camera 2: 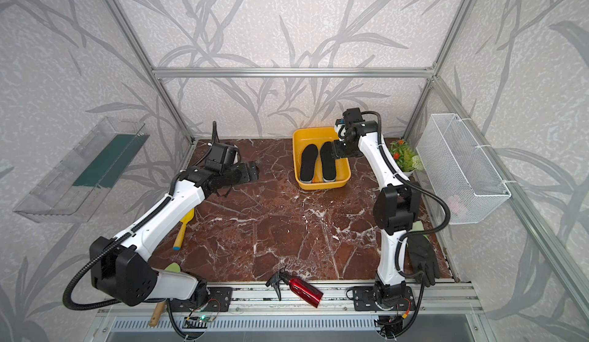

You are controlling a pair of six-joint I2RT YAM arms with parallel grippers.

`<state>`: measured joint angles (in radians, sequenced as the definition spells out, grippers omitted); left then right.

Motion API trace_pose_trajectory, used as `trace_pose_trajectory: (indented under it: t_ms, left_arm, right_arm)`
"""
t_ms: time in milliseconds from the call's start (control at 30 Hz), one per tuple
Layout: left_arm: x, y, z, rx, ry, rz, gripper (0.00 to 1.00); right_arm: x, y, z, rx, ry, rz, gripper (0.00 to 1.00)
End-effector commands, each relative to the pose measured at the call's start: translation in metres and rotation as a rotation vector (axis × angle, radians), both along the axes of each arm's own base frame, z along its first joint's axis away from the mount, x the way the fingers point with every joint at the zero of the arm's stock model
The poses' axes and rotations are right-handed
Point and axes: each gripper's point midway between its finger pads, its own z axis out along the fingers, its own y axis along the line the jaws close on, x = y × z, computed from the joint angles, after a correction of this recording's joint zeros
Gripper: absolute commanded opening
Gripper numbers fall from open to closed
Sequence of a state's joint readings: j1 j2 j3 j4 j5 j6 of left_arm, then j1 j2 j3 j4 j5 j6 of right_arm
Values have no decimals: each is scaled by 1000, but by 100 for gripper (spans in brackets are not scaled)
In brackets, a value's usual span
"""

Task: Put the insoles into the storage box
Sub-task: Place the insole in the storage box, then reset both arms

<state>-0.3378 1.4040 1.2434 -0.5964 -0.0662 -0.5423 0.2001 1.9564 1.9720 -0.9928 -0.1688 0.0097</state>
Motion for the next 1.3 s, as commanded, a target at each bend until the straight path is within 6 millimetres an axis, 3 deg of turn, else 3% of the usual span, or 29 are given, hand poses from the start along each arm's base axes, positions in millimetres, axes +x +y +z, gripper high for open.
trace_pose_trajectory:
  t_ms: [0,133,267,400,600,833,1033,1133,1267]
  left_arm:
    - [-8,58,5,239,-67,181,99]
    - [-17,80,-1,316,-131,226,99]
    - [-25,97,-1,420,-188,228,99]
    - [-32,118,-7,537,-189,291,99]
    - [-29,129,-30,653,-138,294,100]
    - [-25,132,-50,675,-128,320,100]
    - [-21,140,-65,683,-224,359,100]
    - [-20,142,-77,686,-204,338,100]
    - [-15,141,-85,701,-204,321,100]
  right_arm:
    - [-16,-9,16,17,-82,6,56]
    - [-44,-23,14,22,-135,-10,57]
    - [-64,-43,-6,37,-145,-54,57]
    - [-70,-65,-33,35,-221,-89,58]
    - [-74,-81,-61,-26,-446,-106,58]
    - [-68,-89,-109,-61,-450,-136,57]
    - [-60,-79,-113,-55,-574,-107,56]
    - [-66,-78,-118,-77,-608,-111,55]
    - [-71,-82,-119,-76,-738,-149,69]
